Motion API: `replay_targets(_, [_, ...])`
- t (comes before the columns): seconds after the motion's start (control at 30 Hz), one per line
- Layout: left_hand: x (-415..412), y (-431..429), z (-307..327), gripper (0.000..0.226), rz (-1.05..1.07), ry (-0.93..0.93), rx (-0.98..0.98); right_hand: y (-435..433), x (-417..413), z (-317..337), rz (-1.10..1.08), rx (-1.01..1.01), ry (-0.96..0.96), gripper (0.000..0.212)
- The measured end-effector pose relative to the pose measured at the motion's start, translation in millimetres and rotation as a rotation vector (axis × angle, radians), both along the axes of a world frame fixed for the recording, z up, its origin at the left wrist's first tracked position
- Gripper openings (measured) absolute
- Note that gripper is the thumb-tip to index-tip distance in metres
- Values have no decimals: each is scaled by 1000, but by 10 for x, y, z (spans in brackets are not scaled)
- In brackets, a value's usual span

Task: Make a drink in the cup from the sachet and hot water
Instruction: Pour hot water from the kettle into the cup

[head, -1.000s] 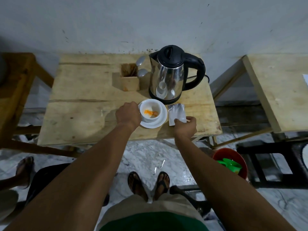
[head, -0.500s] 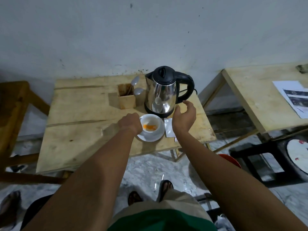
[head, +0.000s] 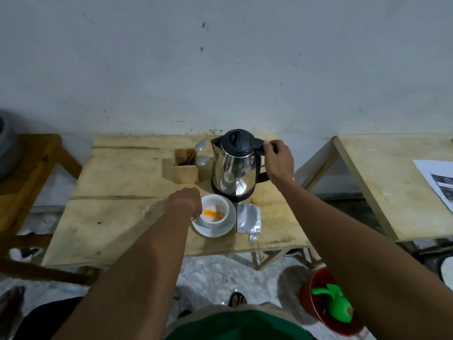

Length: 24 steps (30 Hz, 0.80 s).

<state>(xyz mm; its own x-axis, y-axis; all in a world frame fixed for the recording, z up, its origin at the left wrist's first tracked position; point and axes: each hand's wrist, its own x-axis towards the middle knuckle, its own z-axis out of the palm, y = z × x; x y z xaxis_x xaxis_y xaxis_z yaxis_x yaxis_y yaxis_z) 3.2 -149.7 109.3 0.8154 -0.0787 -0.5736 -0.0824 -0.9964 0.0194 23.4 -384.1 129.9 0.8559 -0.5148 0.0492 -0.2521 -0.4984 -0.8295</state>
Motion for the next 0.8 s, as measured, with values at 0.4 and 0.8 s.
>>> replay_targets(0.4, [25, -34, -79, 42, 160, 6, -58, -194, 99, -80, 98, 304, 66, 66])
replay_targets(0.8, [-195, 85, -177, 29, 131, -150, -112, -181, -51, 383, 55, 108, -70, 80])
